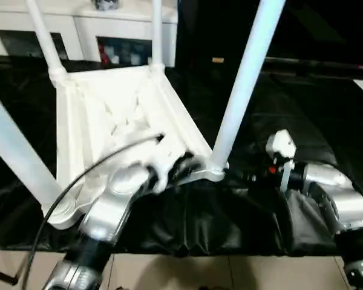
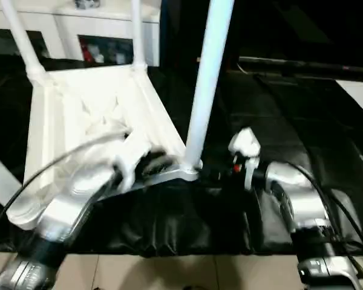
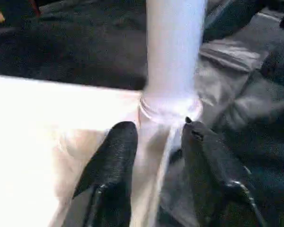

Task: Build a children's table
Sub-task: Rotate leg to tighten

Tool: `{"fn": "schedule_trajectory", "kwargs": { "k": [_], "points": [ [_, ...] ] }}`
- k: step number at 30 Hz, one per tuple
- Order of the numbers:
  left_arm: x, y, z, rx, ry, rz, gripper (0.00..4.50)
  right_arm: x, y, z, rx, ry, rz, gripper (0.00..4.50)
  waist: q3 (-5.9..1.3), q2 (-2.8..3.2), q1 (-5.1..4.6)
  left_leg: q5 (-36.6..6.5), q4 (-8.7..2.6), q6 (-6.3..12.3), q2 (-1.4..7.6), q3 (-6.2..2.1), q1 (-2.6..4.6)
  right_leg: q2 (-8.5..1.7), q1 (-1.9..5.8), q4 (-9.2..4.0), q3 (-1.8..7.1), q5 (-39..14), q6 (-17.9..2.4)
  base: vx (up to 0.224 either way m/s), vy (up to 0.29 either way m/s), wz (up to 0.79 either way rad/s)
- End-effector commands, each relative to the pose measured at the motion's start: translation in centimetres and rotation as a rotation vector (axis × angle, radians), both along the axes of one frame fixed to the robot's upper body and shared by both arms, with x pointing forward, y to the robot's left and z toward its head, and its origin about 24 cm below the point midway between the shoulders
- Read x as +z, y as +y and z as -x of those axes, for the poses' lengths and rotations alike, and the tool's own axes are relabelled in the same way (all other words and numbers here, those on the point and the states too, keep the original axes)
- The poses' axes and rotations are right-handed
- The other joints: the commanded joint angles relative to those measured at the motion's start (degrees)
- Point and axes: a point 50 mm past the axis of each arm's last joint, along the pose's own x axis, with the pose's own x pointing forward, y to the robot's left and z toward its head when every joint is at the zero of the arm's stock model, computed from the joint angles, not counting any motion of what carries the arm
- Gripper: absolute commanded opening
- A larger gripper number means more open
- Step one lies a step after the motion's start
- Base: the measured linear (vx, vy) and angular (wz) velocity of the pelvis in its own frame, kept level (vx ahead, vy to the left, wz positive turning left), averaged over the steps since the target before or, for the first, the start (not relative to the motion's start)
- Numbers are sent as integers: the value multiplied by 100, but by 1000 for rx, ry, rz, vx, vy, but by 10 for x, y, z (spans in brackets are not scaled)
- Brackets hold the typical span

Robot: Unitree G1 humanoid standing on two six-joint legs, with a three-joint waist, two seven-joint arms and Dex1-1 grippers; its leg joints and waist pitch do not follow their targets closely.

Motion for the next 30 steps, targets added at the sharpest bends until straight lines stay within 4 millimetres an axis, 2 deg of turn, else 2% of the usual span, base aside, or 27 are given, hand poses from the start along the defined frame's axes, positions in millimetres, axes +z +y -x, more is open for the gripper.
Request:
{"fn": "schedule_trajectory", "kwargs": {
  "k": [1, 3, 6, 7, 8, 10, 12, 13, 15, 16, 18, 19, 21, 23, 24, 25, 27, 29, 30],
  "points": [
    [10, 4, 9, -12, -18, 25, 213, 2, 6, 7, 74, 24, -5, 325, -391, -65, 35, -1174, -358, 485, 47, 55, -21, -218, 381, -463, 225, -2275, -746, 0, 0, 0],
    [9, 11, 23, -20, 6, 46, 224, -2, 13, 13, 119, 48, -17, 325, -394, -58, 40, -1151, -368, 462, 57, 41, -35, -226, 393, -438, 230, -2230, -742, 0, 0, 0],
    [4, 19, 36, 4, 42, 56, 247, -7, 24, 15, 149, 54, -14, 325, -368, -56, 11, -1348, -377, 419, 46, 50, -28, -203, 349, -482, 224, -2485, -673, 0, 0, 0],
    [2, 21, 39, 16, 55, 57, 266, -8, 27, 15, 150, 55, -19, 325, -362, -42, 6, -1445, -383, 377, 48, 45, -13, -200, 331, -504, 222, -2612, -615, 0, 0, 0],
    [0, 23, 43, 21, 64, 56, 266, -8, 29, 14, 150, 54, -24, 325, -364, -29, 4, -1504, -387, 342, 45, 34, -12, -196, 335, -512, 217, -2680, -557, 0, 0, 0],
    [-2, 27, 48, 30, 73, 54, 279, -9, 34, 11, 136, 43, -30, 325, -369, -14, 16, -1543, -385, 311, 50, 30, 13, -202, 315, -512, 224, -2679, -555, 0, 0, 0],
    [-7, 37, 66, 45, 127, 55, 302, -11, 50, -6, 45, 9, -54, 325, -348, -22, -45, -1625, -420, 244, 43, 12, -47, -209, 332, -505, 213, -2724, -584, 0, 0, 0],
    [-7, 40, 68, 45, 137, 56, 307, -11, 53, -11, 20, 0, -56, 325, -347, -15, -90, -1737, -422, 194, 34, -2, -29, -203, 324, -522, 198, -2885, -551, 0, 0, 0],
    [-8, 46, 72, 54, 158, 55, 313, -10, 58, -20, -35, -12, -61, 325, -344, 7, -109, -1855, -399, 157, 31, 9, 33, -188, 273, -539, 213, -2883, -564, 0, 0, 0],
    [-9, 48, 74, 61, 168, 53, 323, -10, 60, -24, -64, -16, -64, 325, -343, 11, -121, -1865, -410, 149, 27, 5, 18, -179, 292, -525, 213, -2807, -581, 0, 0, 0],
    [-9, 50, 74, 65, 174, 50, 346, -10, 61, -27, -84, -19, -68, 325, -352, 29, -117, -1855, -409, 127, 32, 11, 45, -170, 282, -506, 225, -2631, -623, 0, 0, 0],
    [-14, 56, 73, 66, 198, 43, 351, -9, 63, -36, -147, -21, -76, 325, -363, 42, -117, -1840, -403, 111, 34, 16, 62, -164, 269, -474, 236, -2459, -700, 0, 0, 0],
    [-23, 63, 70, 61, 242, 35, 376, -8, 66, -47, -226, -11, -81, 325, -367, 35, -128, -1832, -411, 102, 24, 15, 32, -168, 297, -454, 236, -2340, -762, 0, 0, 0],
    [-29, 67, 68, 43, 280, 18, 385, -10, 66, -54, -294, -14, -59, 325, -376, 59, -129, -1841, -408, 54, 9, 9, 45, -174, 299, -440, 237, -2338, -761, 0, 0, 0],
    [-32, 68, 68, 39, 298, 11, 394, -11, 65, -57, -330, -10, -53, 325, -375, 49, -138, -1841, -411, 23, 8, 13, 42, -180, 296, -432, 244, -2309, -786, 0, 0, 0],
    [-35, 71, 66, 39, 316, 6, 403, -12, 63, -61, -368, -6, -47, 325, -388, 29, -130, -1793, -407, 20, 13, 23, 58, -177, 307, -419, 252, -2190, -805, 0, 0, 0],
    [-38, 74, 64, 39, 337, 1, 413, -12, 61, -64, -414, -6, -35, 325, -385, 53, -117, -1717, -407, 15, 10, 30, 73, -174, 286, -397, 261, -2052, -873, 0, 0, 0],
    [-52, 83, 61, 29, 402, -24, 430, -15, 49, -74, -591, -3, 4, 325, -400, 49, -100, -1587, -404, -17, 6, 40, 69, -179, 308, -351, 275, -1796, -979, 0, 0, 0],
    [-60, 88, 61, 28, 427, -32, 438, -15, 43, -79, -679, -3, 12, 325, -399, 51, -99, -1611, -395, -21, -15, 53, 80, -176, 287, -351, 280, -1853, -982, 0, 0, 0]
  ]
}}
